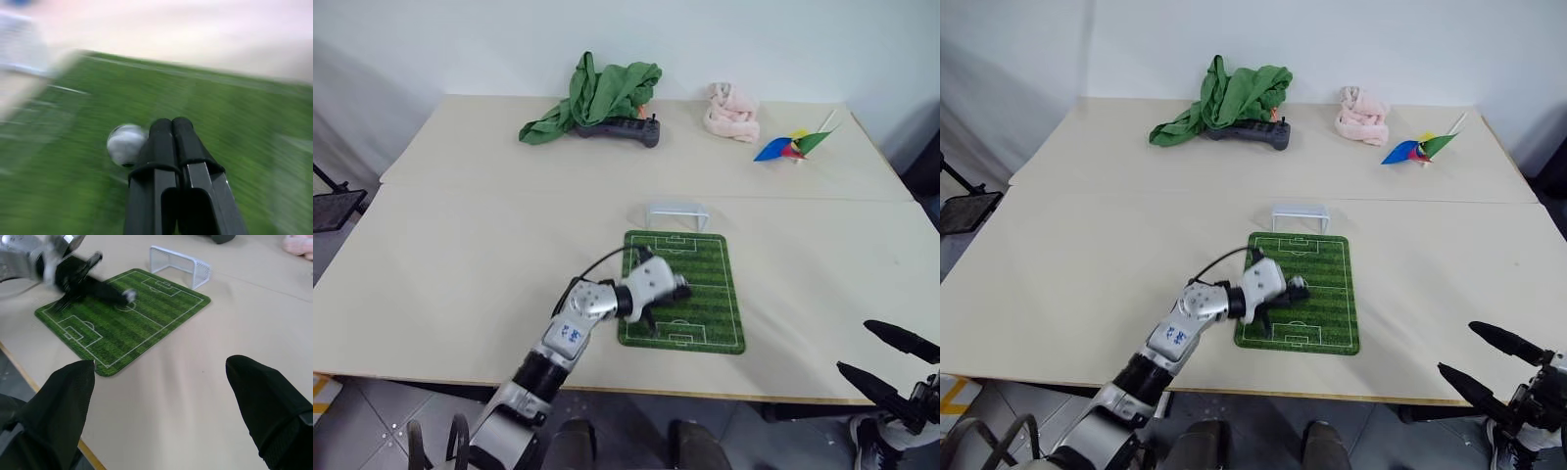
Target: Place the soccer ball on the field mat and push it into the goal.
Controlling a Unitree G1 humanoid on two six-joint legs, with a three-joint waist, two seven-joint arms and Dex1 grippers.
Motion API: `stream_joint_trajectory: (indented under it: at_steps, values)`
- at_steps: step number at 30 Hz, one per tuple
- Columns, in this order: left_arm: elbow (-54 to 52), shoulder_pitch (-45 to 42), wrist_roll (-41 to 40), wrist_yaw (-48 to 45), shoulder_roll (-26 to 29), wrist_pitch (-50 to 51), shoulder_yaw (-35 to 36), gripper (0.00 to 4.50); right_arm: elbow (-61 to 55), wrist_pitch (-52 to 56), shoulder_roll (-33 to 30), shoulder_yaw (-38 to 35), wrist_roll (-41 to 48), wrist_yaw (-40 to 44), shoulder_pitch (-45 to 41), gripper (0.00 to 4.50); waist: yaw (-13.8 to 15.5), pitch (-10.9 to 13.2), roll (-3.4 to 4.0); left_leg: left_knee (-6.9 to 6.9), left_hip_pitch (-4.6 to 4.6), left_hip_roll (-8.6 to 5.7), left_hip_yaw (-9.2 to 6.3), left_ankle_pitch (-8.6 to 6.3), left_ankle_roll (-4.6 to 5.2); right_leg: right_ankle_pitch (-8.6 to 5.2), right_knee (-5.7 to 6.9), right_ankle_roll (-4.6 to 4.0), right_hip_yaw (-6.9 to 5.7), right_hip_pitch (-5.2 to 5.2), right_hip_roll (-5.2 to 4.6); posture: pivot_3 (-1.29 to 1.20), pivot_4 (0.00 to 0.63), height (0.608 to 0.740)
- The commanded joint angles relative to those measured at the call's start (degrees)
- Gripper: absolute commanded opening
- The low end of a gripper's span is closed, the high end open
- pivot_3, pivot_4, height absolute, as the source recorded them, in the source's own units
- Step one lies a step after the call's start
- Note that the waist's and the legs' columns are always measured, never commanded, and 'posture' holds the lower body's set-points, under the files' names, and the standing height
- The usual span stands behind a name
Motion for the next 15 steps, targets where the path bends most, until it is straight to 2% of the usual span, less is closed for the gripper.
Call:
stream_joint_trajectory:
  at_steps: [1, 6, 12, 15]
  values:
    - [-4.1, -0.4, -1.1, 4.8, -0.4, 3.5, 4.7, 0.02, -0.2, -1.0, -0.2, 0.1, -0.4, -0.6, -1.0, 4.50, -0.2, 0.0, 0.00, -0.07, 0.02, 0.00, 0.00, -0.01, -0.02, 0.03, 0.00, 0.05, 0.00, -0.01, 0.00, 0.00, 0.150, 0.740]
    - [-8.6, 1.9, -4.1, 1.1, 1.3, 0.8, 6.0, 0.02, 1.4, -1.0, -0.8, 0.8, -1.1, -0.4, -3.0, 4.50, 0.1, 0.0, 0.05, -0.38, 0.11, 0.00, -0.01, 0.03, -0.22, 0.47, 0.05, 0.90, -0.06, -0.09, 0.03, 0.00, 0.150, 0.740]
    - [-15.3, 5.4, -15.2, -13.0, 6.4, 3.7, 7.4, 0.02, 3.9, -1.1, -2.3, 1.5, -1.5, 0.5, -6.4, 4.50, 0.1, 0.0, 0.06, -0.31, 0.03, 0.00, 0.03, 0.00, -0.28, 0.46, -0.06, 0.88, -0.05, -0.08, 0.01, 0.00, 0.150, 0.740]
    - [-18.6, 8.4, -17.0, -13.5, 9.5, 6.0, 9.4, 0.02, 5.4, -0.9, -3.4, 1.7, -1.8, 1.0, -7.9, 4.50, 0.1, 0.0, 0.08, -0.33, 0.05, 0.00, 0.03, 0.00, -0.26, 0.46, -0.05, 0.88, -0.05, -0.08, 0.02, 0.00, 0.150, 0.740]
